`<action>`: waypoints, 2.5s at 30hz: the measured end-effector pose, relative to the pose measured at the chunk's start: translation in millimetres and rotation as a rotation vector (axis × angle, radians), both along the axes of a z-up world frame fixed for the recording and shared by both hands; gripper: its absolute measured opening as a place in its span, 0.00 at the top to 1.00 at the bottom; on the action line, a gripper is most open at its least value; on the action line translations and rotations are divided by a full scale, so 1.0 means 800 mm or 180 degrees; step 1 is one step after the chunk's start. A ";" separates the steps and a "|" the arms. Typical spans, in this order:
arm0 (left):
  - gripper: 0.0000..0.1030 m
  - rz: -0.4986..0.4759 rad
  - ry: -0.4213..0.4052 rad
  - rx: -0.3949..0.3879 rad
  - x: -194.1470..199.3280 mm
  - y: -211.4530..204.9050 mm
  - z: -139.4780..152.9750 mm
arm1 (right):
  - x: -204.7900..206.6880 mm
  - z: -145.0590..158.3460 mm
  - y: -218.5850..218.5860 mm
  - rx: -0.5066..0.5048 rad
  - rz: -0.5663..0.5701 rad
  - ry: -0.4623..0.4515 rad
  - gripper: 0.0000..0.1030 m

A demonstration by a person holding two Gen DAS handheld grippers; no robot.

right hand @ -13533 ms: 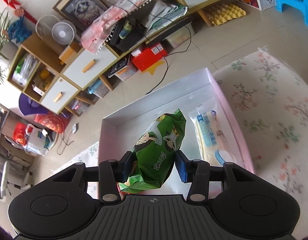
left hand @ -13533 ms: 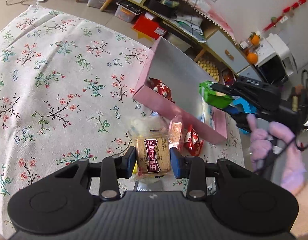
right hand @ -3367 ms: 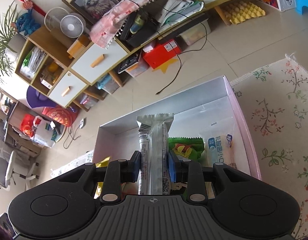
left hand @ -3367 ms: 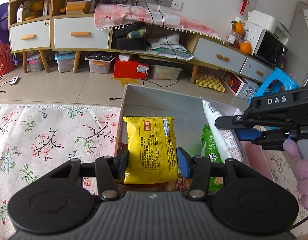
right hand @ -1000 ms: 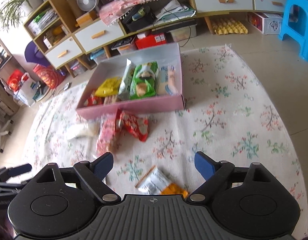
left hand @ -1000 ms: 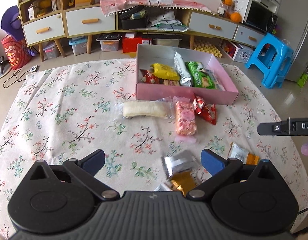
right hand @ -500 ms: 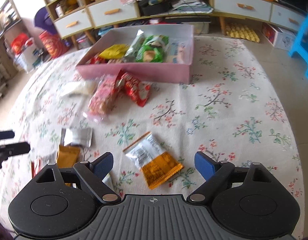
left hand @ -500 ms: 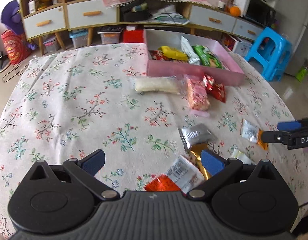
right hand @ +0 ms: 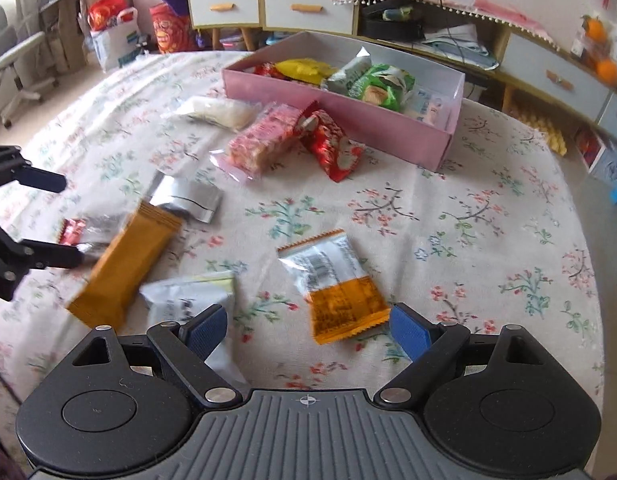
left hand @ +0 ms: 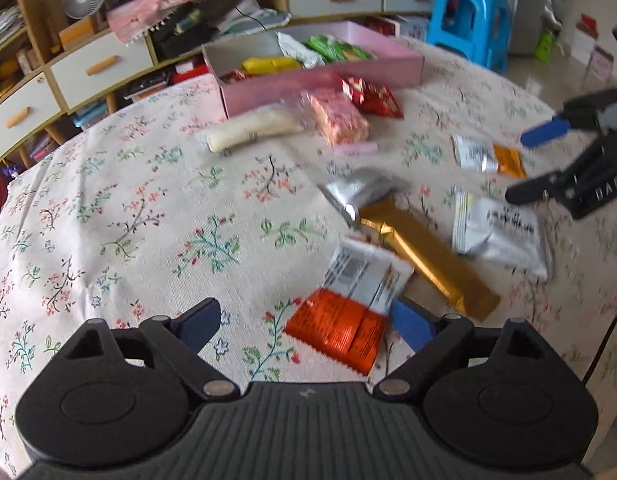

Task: Organize snacks
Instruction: 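Move both tools toward the orange-and-white packets on the cloth, then grasp the orange-red packet with left tool while right tool grasps the orange-white packet, then lift both packets and carry them over the pink box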

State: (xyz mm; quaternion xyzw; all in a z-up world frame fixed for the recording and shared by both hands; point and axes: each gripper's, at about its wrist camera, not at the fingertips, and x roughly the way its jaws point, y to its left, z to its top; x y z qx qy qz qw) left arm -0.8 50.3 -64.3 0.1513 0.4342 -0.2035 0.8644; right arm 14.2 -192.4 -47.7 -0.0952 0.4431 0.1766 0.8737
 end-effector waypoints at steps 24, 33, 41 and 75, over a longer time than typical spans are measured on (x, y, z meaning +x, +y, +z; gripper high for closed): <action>0.00 -0.0023 0.0155 -0.0198 0.019 0.007 -0.012 | 0.028 -0.028 -0.013 0.0159 -0.0050 0.0042 0.00; 0.12 -0.0037 0.0239 -0.0182 0.023 0.002 -0.007 | 0.034 -0.025 -0.010 0.0107 -0.0006 0.0135 0.00; 0.39 -0.0045 0.0230 -0.0187 0.025 0.000 0.000 | 0.035 -0.020 -0.001 0.0066 0.0080 0.0152 0.06; 0.64 0.1053 0.0620 -0.0839 0.061 0.044 0.026 | 0.056 0.020 -0.003 0.0813 -0.0405 0.0764 0.54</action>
